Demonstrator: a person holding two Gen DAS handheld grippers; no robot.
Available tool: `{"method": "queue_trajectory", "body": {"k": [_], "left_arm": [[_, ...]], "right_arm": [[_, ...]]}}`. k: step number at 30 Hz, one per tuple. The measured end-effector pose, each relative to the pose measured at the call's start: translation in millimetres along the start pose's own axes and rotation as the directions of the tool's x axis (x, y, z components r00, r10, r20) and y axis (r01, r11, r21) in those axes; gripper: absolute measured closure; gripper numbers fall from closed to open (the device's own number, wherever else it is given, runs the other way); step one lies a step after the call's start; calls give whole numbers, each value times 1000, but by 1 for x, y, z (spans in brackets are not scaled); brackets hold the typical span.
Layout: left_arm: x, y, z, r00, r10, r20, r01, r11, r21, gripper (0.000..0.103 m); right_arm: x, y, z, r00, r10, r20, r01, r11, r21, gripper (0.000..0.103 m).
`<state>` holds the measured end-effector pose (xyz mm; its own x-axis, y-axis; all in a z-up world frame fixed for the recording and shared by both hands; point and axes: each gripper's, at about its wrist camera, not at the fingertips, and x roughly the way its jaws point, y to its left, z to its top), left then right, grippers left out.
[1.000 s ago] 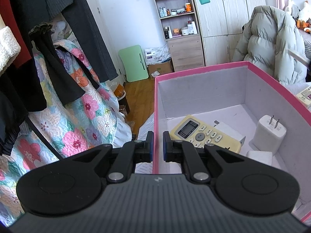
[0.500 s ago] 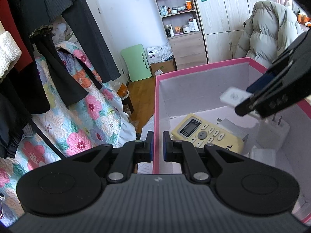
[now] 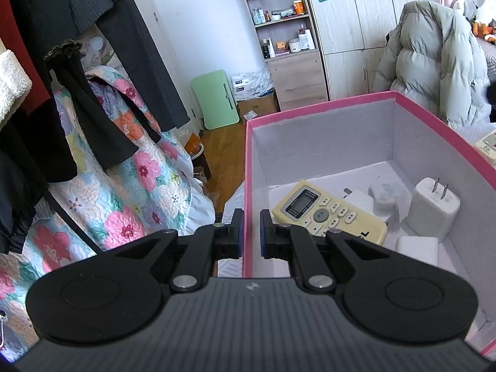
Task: Organize rigid objects
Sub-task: 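Move the right gripper to the large white remote and grasp it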
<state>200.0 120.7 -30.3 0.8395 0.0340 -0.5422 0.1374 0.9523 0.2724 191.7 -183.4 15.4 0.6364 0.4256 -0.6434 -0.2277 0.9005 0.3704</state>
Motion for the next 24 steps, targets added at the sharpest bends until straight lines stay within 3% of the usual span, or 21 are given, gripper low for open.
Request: {"method": "queue_trajectory", "body": {"k": [4,10,20,24], "left_arm": [[0,1,0,1000,-3,1,3,1000,-3,95],[2,1,2,1000,-6,0,6,1000,-8,95],[3,-3,2,1000,1,-9,-1,1000,-5,95],[5,-1,3,1000,-10,-22,10,1000,-5,93]], "right_arm": [[-11,-45,-18,992,-126,-31,129,983,129,42],[-4,-114,-44,972,-209,-105,233,895,380,41],[29,-156,-53,970,-218,-106,242,835,495,39],[35,-169,-42,962,-259,-85,265,818,510,24]]}}
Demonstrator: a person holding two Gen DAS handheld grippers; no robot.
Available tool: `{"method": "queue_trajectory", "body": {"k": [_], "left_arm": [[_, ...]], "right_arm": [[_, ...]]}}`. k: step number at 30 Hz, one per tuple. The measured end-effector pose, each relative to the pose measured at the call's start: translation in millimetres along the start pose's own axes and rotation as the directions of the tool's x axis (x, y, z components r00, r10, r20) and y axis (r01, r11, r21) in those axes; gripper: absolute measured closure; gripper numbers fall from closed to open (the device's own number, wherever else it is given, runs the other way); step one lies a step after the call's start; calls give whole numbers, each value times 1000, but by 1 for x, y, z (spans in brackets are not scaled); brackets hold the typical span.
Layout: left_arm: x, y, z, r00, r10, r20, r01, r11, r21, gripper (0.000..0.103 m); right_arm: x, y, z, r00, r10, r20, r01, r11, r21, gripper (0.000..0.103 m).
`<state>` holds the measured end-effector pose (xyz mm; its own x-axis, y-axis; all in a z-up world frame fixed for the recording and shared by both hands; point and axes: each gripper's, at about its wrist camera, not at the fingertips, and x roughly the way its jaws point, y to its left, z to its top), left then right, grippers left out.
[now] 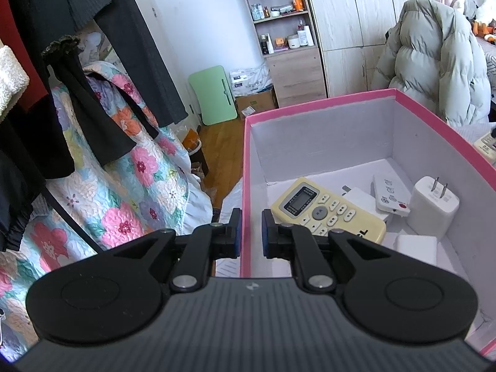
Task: Organize rigid objects
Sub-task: 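Move the right gripper to the large white remote and grasp it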
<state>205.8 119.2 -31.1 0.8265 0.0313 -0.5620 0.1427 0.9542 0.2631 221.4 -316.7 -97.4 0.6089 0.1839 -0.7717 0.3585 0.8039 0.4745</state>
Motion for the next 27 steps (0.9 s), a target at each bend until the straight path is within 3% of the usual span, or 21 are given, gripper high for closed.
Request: {"method": "queue_trajectory", "body": {"k": [6,11,16,18,24,27], "left_arm": [[2,-2,1,1000,10,-14,-9,1000,10,93],[2,-1,0,1000,5,-13,-5,1000,5,93],[3,0,0,1000,4,-12,-4,1000,11,93],[3,0,-1,1000,1,-11,-1,1000,9,93],[1,3,-1,1000,-9,-7,9,1000,-1,93],[1,4,-1,1000,-13,-6,13,1000,-6,93]], "right_arm": [[14,12,13,998,-49,36,51,996,-74,18],[27,34,14,993,-101,63,112,973,-202,19],[30,52,11,995,-62,77,83,944,-318,45],[28,55,10,998,-35,50,50,938,-343,50],[19,68,2,998,-27,-49,3,899,-438,50],[22,74,2,997,-42,-70,9,910,-415,36]]}}
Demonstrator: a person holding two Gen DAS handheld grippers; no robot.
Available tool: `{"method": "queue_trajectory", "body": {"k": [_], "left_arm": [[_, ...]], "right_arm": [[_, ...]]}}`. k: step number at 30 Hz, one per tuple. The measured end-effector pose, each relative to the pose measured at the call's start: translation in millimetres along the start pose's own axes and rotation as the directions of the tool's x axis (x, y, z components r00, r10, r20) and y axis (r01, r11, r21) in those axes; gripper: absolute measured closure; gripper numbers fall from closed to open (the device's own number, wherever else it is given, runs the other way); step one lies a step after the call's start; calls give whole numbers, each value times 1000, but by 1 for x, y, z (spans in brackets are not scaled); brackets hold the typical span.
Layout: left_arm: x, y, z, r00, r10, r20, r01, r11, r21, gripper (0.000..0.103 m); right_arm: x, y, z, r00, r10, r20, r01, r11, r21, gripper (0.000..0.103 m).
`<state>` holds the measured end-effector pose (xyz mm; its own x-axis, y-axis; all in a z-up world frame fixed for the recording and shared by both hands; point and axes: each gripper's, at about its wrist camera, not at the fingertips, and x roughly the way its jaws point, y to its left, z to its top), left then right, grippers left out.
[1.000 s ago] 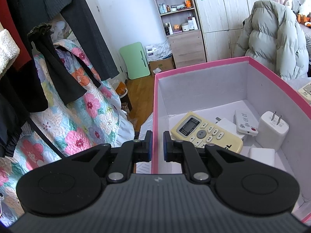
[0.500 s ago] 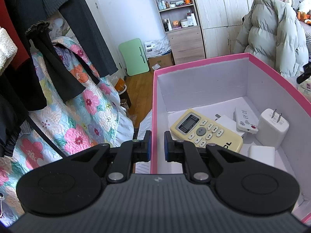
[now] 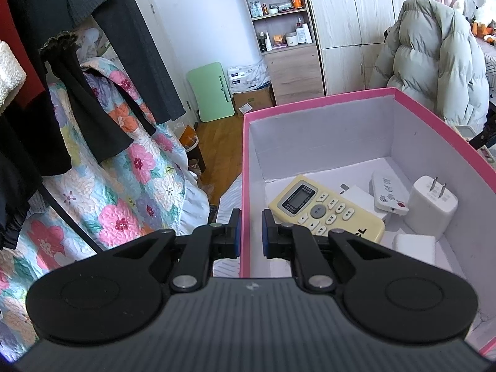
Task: Organize rigid objects
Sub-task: 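Move the right gripper to the large white remote and grasp it, then carry the large white remote into the pink box and open the right gripper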
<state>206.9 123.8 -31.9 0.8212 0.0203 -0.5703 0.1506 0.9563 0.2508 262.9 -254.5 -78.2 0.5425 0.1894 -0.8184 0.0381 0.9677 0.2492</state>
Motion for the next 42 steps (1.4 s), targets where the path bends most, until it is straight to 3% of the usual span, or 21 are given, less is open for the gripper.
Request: {"method": "queue_trajectory", "body": {"k": [1,4,5,7,9,13,17,22,27,35,42], "left_arm": [[0,0,0,1000,0,0,0,1000,2,93],[0,0,-1,1000,-1,1,1,1000,4,93],[0,1,-1,1000,-1,1,1,1000,5,93],[0,1,-1,1000,-1,1,1,1000,4,93],[0,1,-1,1000,-2,1,2,1000,4,93],[0,1,-1,1000,-5,2,5,1000,1,93],[0,1,-1,1000,-7,6,8,1000,-5,93],[0,1,-1,1000,-6,6,6,1000,-4,93],[-1,4,-2,1000,-3,5,3,1000,-8,93],[-1,3,-1,1000,0,5,0,1000,-7,93],[-1,1,0,1000,1,6,-1,1000,-8,93]], "right_arm": [[3,3,0,1000,2,-5,-2,1000,3,30],[13,13,-1,1000,-19,7,19,1000,-1,25],[14,14,-1,999,-12,32,12,1000,13,26],[17,19,-1,997,-45,68,46,999,-17,41],[15,26,-4,995,-45,84,51,995,-81,41],[5,35,-14,999,-25,38,31,986,-166,41],[2,40,-20,1000,-5,-26,1,988,-154,39],[12,50,-22,996,-66,53,77,969,-235,37],[11,50,-23,993,-86,84,101,977,-190,43],[-39,44,-48,971,-11,237,44,990,-134,44],[-87,63,-70,931,71,359,2,980,-199,45]]}}
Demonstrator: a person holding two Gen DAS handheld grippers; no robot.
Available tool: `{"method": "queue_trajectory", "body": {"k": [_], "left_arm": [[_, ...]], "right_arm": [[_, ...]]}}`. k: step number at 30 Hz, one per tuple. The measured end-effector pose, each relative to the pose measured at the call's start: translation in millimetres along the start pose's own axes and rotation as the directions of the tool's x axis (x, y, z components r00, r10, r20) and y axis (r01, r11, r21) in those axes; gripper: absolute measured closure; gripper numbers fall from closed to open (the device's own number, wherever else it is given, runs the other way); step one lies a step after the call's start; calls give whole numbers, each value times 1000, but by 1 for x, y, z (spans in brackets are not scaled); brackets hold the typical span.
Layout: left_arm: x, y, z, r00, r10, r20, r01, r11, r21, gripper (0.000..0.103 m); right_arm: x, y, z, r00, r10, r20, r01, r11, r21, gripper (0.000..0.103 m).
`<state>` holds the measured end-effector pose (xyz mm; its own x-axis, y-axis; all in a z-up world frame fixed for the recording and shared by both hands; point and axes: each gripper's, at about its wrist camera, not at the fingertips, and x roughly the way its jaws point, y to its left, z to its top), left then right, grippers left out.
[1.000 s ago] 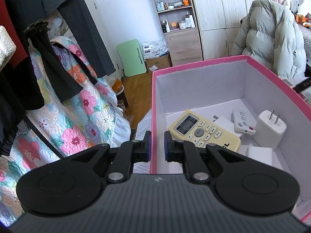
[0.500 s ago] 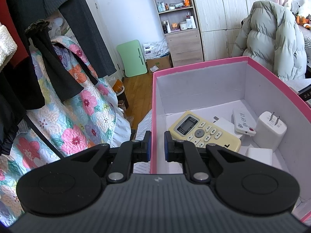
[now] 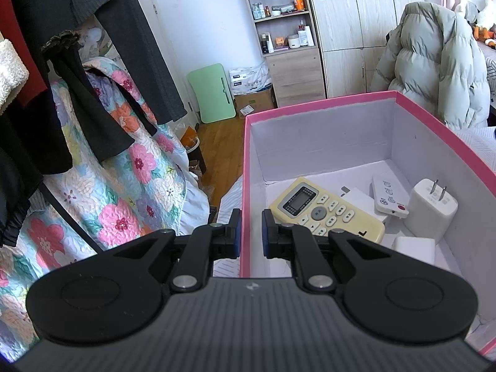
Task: Organize rigid objects
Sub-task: 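Carry the large white remote into the pink box and open the right gripper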
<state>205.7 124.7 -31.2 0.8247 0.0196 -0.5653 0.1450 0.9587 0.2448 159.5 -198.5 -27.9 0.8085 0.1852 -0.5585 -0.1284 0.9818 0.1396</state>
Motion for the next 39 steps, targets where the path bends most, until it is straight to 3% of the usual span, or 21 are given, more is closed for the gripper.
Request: {"method": "queue_trajectory", "body": {"k": [9,15,20,25,28,31,35,39], "left_arm": [[0,0,0,1000,1,1,-1,1000,0,93],[0,0,0,1000,0,1,0,1000,-1,93],[-1,0,0,1000,-2,6,2,1000,-4,93],[-2,0,1,1000,-3,9,3,1000,-5,93],[-2,1,0,1000,-3,11,3,1000,-3,93],[-2,1,-1,1000,-5,15,5,1000,-5,93],[-2,1,-1,1000,-8,19,8,1000,-13,93],[-3,1,-2,1000,-8,21,8,1000,-12,93]], "right_arm": [[-40,31,23,985,89,150,-74,992,-100,45],[-68,60,51,944,230,235,-185,962,-201,45],[-68,90,66,915,348,202,-273,906,-324,45],[-39,126,62,930,350,116,-260,846,-465,45],[-16,146,55,956,279,90,-178,797,-577,45],[7,161,51,977,195,89,-82,724,-685,45],[37,176,51,985,167,-35,-132,617,-776,45],[58,187,40,973,156,-170,-226,500,-836,46]]}}
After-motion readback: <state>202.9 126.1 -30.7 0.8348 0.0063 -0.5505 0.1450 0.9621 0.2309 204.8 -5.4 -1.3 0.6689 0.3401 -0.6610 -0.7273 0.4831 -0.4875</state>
